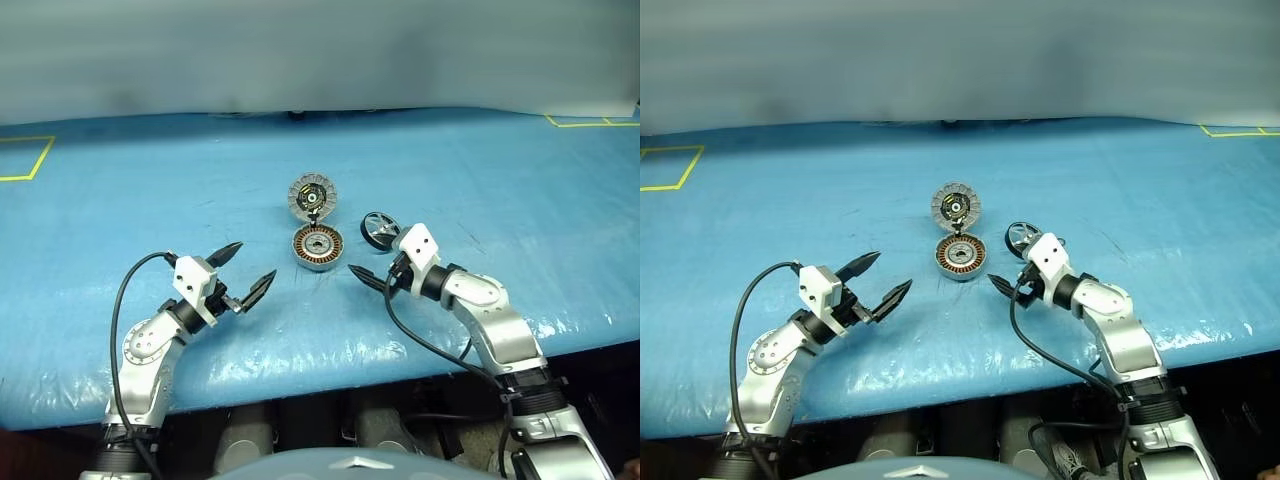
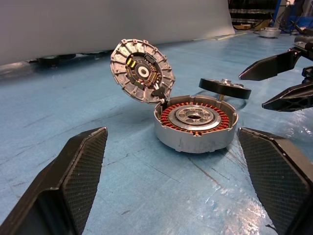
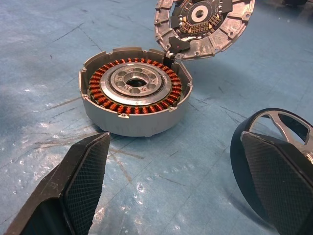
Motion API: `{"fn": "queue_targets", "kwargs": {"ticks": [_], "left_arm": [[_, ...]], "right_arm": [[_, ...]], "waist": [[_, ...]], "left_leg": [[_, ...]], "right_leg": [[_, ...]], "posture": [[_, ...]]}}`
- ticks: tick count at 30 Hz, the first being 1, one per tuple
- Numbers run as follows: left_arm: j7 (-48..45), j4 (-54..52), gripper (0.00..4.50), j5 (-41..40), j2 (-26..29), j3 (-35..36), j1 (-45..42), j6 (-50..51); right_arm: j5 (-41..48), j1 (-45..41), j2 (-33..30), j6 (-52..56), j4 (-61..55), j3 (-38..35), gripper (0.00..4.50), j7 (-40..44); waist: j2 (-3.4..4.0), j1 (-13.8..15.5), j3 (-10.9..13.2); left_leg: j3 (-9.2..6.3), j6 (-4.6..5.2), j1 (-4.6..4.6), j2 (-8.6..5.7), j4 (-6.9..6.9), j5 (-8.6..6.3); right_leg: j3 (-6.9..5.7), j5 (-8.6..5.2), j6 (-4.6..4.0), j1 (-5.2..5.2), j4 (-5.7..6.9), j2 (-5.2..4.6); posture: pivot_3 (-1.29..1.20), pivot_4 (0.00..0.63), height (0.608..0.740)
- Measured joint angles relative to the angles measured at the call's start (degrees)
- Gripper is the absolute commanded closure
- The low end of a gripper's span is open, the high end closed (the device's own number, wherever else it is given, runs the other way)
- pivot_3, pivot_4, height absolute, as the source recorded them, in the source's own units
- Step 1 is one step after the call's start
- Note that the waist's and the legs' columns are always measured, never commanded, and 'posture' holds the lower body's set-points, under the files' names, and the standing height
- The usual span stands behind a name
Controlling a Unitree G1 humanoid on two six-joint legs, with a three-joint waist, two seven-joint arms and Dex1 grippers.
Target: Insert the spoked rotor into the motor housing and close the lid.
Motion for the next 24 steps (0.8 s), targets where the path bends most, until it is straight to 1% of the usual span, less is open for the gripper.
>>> {"fn": "queue_targets", "kwargs": {"ticks": [24], "left_arm": [[0.1, 0.7, 0.00, 0.1, 0.0, 0.0, -0.1, -1.0]], "right_arm": [[-0.8, -0.8, 0.1, -0.3, 1.4, 0.6, 0.02, 1.1]], "waist": [[0.00, 0.0, 0.0]], "left_leg": [[0.00, 0.00, 0.00, 0.00, 0.00, 0.00]], "right_leg": [[0.00, 0.00, 0.00, 0.00, 0.00, 0.00]], "posture": [[0.00, 0.150, 0.740]]}}
